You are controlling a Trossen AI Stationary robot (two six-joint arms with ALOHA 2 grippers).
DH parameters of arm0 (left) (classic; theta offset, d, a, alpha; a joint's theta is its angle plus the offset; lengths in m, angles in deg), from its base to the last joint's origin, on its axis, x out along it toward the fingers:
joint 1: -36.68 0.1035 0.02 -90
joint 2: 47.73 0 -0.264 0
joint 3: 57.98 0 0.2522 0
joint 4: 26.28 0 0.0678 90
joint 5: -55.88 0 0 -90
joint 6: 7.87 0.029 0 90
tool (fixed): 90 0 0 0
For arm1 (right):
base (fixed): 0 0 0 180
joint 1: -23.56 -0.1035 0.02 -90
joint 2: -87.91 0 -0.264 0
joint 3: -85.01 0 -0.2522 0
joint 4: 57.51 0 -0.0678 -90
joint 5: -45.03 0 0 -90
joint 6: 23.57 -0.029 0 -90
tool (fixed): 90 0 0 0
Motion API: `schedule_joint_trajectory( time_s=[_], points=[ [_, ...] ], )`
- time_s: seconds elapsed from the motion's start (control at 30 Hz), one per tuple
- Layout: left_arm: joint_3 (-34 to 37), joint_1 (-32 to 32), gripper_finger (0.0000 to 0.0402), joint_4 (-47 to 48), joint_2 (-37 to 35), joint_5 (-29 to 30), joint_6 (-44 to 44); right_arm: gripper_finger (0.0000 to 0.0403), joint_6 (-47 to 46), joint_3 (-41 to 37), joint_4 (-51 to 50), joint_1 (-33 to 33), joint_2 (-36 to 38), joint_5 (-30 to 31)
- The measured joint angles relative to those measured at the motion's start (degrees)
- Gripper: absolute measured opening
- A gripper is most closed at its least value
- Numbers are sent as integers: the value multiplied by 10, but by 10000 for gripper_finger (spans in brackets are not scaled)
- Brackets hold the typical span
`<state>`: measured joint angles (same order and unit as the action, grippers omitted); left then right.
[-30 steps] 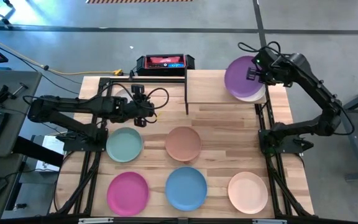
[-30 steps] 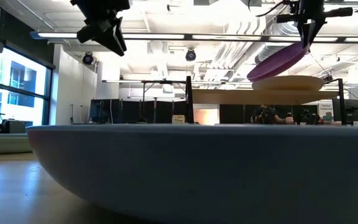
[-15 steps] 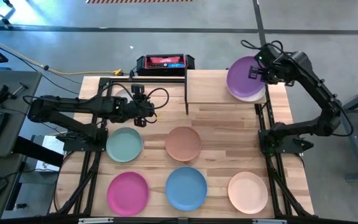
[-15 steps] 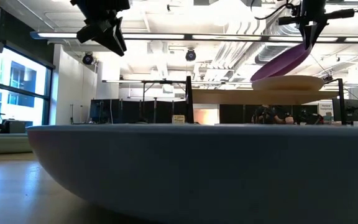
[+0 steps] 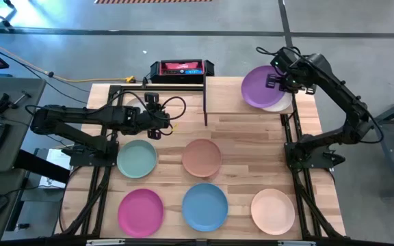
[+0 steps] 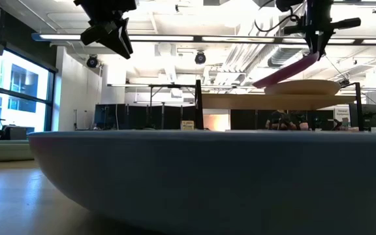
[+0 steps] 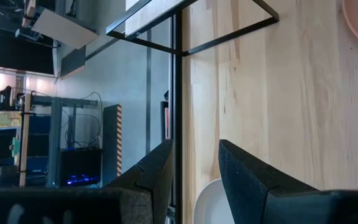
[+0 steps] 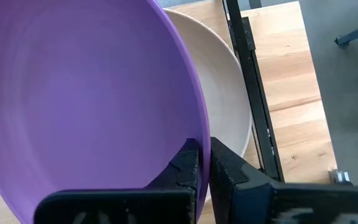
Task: Place and stack plates onto a shelf
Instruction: Stack the purple plate on top of the white plate on the shelf
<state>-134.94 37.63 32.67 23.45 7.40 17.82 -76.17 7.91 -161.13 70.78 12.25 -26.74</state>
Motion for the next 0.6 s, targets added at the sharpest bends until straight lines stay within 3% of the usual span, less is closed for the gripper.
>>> schedule_joint_trajectory(
  time_s=[0.6],
  points=[
    [0,0,120,0,0,0,0,0,26,0,-2,26,28,28]
  ],
)
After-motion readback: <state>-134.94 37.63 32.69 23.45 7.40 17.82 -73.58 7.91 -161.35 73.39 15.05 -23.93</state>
